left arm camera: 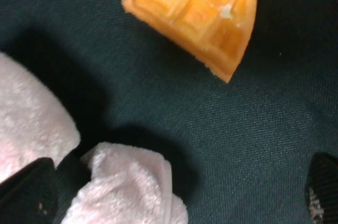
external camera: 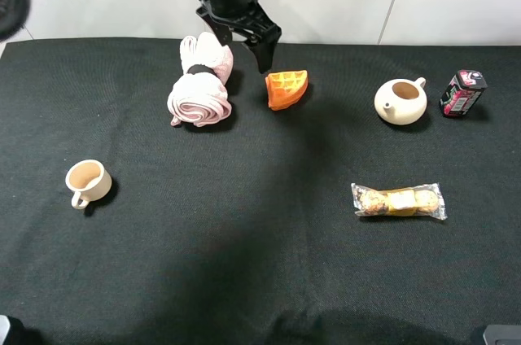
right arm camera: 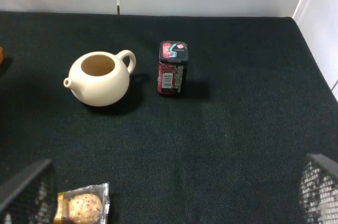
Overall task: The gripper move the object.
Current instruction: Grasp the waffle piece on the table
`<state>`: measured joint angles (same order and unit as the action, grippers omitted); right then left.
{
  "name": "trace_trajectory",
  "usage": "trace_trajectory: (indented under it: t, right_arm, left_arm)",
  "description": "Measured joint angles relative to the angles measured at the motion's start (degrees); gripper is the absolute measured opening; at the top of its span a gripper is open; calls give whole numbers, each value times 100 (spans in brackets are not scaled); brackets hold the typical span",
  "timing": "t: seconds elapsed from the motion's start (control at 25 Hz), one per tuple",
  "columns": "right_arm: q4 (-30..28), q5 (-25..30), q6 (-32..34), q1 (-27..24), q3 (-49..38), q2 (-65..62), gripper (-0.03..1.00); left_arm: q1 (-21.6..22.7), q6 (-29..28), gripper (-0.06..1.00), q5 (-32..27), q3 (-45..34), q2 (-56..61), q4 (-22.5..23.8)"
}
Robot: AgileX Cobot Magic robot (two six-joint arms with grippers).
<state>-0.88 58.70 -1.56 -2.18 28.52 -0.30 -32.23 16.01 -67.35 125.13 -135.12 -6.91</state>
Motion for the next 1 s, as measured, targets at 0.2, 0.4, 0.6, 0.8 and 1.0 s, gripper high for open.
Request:
trace_trajectory:
  t: [0.2, 0.4, 0.6, 0.8, 1.0]
  right_arm:
    - [0, 0, 0, 0, 0, 0, 69]
    - [0, 0, 0, 0, 0, 0, 69]
    - [0, 0, 0, 0, 0, 0, 69]
    - [0, 0, 0, 0, 0, 0, 69]
    - [0, 0, 0, 0, 0, 0, 69]
  left_arm:
    - [-117, 91, 99, 169, 222, -283, -20]
    - [-192, 134, 99, 300, 551, -632, -51]
    - [-202, 168, 99, 447, 724, -867, -139]
    - [-209, 194, 99, 682, 791, -1018, -156]
    - [-209, 298, 99, 1000, 821, -1133, -156]
